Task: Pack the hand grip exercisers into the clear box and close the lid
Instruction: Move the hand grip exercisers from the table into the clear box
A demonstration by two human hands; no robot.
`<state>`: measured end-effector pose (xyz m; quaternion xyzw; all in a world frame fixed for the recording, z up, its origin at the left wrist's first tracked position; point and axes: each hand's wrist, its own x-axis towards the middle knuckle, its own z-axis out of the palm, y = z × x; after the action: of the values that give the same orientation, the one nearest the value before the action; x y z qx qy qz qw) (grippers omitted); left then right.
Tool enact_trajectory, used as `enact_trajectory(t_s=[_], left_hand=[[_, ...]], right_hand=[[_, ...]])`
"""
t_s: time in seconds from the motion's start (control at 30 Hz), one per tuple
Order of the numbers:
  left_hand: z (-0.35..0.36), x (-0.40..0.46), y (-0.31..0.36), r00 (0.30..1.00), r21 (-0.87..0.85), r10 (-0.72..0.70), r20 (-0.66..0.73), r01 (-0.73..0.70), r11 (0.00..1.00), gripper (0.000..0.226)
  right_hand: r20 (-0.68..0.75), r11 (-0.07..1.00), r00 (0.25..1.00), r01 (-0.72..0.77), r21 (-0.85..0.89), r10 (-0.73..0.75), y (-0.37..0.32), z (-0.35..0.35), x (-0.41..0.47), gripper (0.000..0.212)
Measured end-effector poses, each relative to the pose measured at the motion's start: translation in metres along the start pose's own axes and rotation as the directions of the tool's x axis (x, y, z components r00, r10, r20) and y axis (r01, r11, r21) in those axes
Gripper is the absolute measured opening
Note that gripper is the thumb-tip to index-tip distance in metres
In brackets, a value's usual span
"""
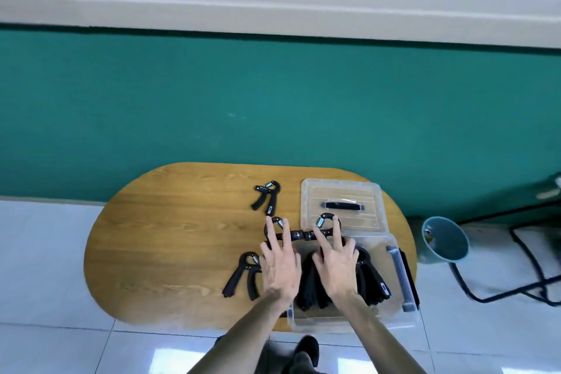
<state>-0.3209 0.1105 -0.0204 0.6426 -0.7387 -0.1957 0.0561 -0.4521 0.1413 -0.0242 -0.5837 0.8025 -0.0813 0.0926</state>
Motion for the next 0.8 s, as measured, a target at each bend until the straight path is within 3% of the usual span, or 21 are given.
enact_trajectory(t_s=[0.23, 0.5, 0.8], left_hand=[[0.047, -0.022, 0.061, 0.994, 0.062, 0.044, 0.104, -0.051, 0.997, 0.081], [0.085, -0.023, 0.079, 0.985, 0.119, 0.01, 0.173, -0.031, 0.992, 0.084], [0.125, -0.013, 0.092, 0.965, 0.118, -0.149, 0.215, 0.125, 0.985, 0.086]], right_hand=[[0.071, 0.998, 0.996, -0.058, -0.017, 0.059, 0.092, 0.0, -0.021, 0.071], [0.136, 0.993, 0.985, -0.114, 0.04, 0.108, 0.145, 0.017, -0.03, 0.07], [0.271, 0.992, 0.96, -0.098, 0.077, 0.074, 0.165, 0.042, -0.017, 0.062]])
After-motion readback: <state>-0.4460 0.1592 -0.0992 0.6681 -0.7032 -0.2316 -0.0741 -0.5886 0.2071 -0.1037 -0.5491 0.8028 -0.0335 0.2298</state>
